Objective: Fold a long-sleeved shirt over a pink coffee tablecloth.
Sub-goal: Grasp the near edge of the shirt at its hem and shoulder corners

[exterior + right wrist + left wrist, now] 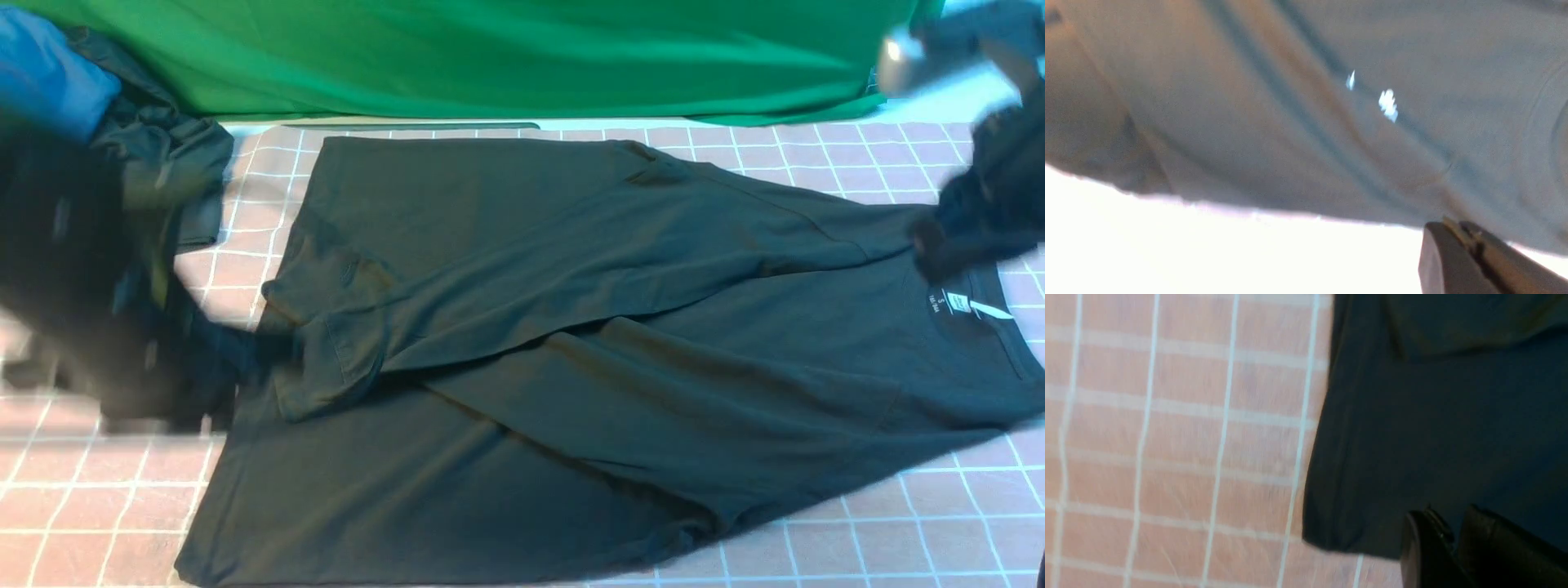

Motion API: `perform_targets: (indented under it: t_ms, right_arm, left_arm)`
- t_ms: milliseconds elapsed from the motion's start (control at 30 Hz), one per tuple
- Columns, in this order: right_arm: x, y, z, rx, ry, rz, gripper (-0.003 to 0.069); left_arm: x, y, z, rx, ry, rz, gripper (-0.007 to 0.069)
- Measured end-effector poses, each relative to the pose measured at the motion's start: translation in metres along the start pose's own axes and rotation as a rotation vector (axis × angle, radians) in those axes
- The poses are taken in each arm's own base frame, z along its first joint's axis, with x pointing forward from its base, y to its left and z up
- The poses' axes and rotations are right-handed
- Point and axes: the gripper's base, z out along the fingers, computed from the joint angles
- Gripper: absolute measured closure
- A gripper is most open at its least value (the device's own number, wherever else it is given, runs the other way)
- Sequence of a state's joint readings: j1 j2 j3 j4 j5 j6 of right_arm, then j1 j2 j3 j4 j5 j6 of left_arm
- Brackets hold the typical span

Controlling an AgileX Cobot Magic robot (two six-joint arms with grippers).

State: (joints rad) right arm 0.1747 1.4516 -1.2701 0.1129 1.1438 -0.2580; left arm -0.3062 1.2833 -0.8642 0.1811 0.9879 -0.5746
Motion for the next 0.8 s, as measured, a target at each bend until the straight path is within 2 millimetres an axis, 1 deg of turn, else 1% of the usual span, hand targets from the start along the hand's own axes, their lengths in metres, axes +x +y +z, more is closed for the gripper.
perform_targets:
  t_ms: [100,133,167,200,267,400,467,533,633,667,733,767,800]
  right_arm:
    - [0.014,0.003,0.006,-0.006,0.017,0.006,0.0607]
    - [0.019,0.004,0.008,-0.012,0.026,0.009,0.0607]
    - [0.021,0.004,0.009,-0.013,0.032,0.009,0.0607]
    - [0.024,0.005,0.01,-0.015,0.038,0.01,0.0607]
    - [0.025,0.005,0.009,-0.018,0.036,0.012,0.0607]
    - [0.024,0.006,0.01,-0.023,0.024,0.016,0.0607]
    - [0.023,0.006,0.01,-0.028,0.012,0.021,0.0607]
    - [0.021,0.007,0.01,-0.035,-0.009,0.024,0.0607]
    - [0.019,0.008,0.01,-0.046,-0.03,0.032,0.0607]
    - [0.019,0.008,0.009,-0.051,-0.037,0.035,0.0607]
    - [0.018,0.009,0.009,-0.056,-0.046,0.039,0.0607]
    - [0.018,0.009,0.009,-0.056,-0.048,0.039,0.0607]
    - [0.018,0.009,0.009,-0.055,-0.05,0.038,0.0607]
  left_arm:
    - [0.023,0.01,0.025,0.005,0.076,-0.108,0.0487]
    - [0.031,0.017,0.037,0.017,0.122,-0.18,0.0487]
    - [0.032,0.019,0.04,0.022,0.133,-0.198,0.0487]
    - [0.035,0.026,0.048,0.048,0.169,-0.261,0.0488]
    - [0.033,0.034,0.053,0.072,0.187,-0.308,0.0491]
    - [0.019,0.063,0.058,0.105,0.136,-0.416,0.051]
    - [0.015,0.073,0.059,0.1,0.108,-0.437,0.0506]
    - [0.015,0.077,0.06,0.097,0.115,-0.4,0.0496]
    - [0.015,0.074,0.065,0.097,0.141,-0.327,0.0438]
    - [0.015,0.072,0.068,0.097,0.147,-0.297,0.039]
    - [0.014,0.066,0.073,0.088,0.156,-0.247,0.0312]
    - [0.014,0.065,0.075,0.086,0.16,-0.233,0.0288]
    - [0.014,0.061,0.078,0.084,0.167,-0.209,0.0241]
